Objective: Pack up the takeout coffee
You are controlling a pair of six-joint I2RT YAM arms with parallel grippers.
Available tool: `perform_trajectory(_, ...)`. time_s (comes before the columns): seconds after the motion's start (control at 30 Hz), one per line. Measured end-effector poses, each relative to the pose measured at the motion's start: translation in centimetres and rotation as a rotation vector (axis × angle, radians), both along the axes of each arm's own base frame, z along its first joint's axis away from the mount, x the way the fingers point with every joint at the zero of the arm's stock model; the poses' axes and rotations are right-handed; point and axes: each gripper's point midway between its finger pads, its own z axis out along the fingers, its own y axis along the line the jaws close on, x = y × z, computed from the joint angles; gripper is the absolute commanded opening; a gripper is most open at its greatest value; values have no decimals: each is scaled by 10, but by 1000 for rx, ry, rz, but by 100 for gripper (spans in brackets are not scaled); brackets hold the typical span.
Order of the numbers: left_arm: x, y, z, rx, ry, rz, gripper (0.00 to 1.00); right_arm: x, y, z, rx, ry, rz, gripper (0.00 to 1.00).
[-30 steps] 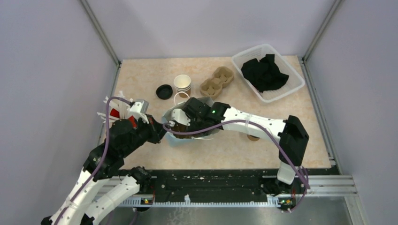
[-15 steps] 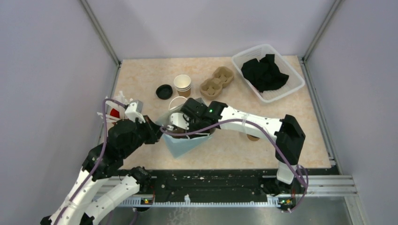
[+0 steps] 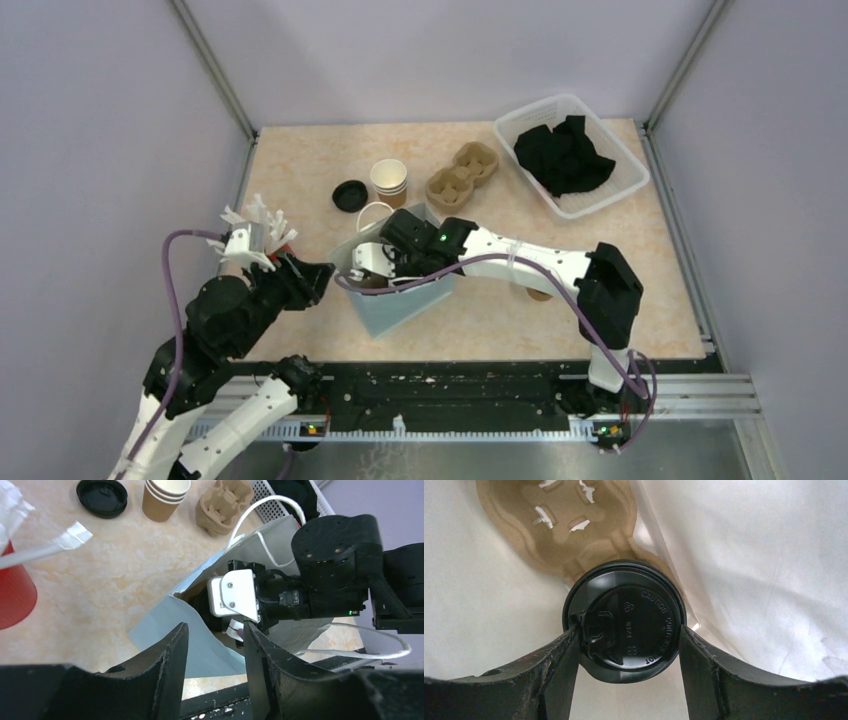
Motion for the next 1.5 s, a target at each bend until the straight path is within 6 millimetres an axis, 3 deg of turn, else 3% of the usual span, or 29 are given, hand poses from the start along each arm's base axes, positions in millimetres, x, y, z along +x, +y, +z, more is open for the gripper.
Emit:
perform_trajectory(0.13, -1, 6, 13, 16, -48, 9, 51, 0, 4, -8, 8, 9, 7, 37)
perform_trajectory(0.33, 0, 12, 17, 44, -73, 22, 51, 0, 8, -13, 39, 4, 16, 38)
perform_trajectory(0.47, -4, 19, 19, 40, -95, 37, 51, 1, 8, -13, 53, 4, 15, 44)
perform_trajectory(0.87, -13, 31, 41, 20, -145, 61, 52, -1, 10, 3, 15, 56, -49, 81)
perform_trajectory(0.9, -13, 32, 42, 17, -147, 61, 52, -3, 9, 4, 6, 62, -55, 95)
perform_trajectory(0.93, -13, 32, 42, 14, -147, 62, 53, -5, 8, 4, -2, 67, -61, 98)
perform_trajectory(1.2, -15, 30, 39, 4, -128, 56, 53, -17, -6, 10, -61, 102, -100, 99)
perform_trajectory(1.5, -18, 24, 33, -15, -87, 34, 55, -14, -5, 38, -33, 58, -170, 91)
